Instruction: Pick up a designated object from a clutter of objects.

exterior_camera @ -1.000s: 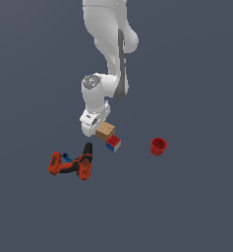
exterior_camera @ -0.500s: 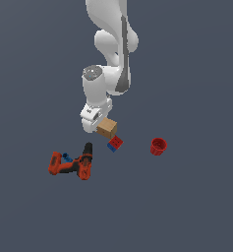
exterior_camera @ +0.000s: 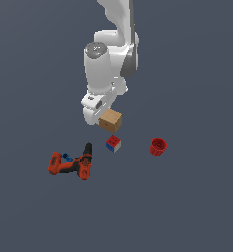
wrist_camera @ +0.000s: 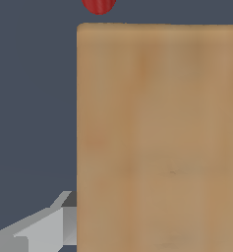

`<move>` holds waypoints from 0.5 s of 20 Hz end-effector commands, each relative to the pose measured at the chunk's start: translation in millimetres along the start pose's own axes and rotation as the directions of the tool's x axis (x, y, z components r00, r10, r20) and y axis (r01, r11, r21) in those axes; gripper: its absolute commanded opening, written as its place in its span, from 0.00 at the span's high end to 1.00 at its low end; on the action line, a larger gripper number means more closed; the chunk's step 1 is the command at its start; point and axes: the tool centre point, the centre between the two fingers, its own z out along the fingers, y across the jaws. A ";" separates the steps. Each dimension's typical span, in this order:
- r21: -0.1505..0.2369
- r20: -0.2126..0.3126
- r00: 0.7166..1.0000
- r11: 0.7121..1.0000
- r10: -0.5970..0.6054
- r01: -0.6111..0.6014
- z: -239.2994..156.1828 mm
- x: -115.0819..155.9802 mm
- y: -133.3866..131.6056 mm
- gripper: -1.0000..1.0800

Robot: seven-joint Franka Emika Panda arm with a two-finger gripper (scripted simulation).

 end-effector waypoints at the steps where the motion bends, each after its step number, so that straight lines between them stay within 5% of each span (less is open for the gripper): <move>1: -0.007 -0.002 1.000 1.000 0.000 0.000 -24.8 8.0 2.2 1.00; 10: -0.007 -0.003 1.000 1.000 0.000 0.000 -104.9 36.4 4.5 1.00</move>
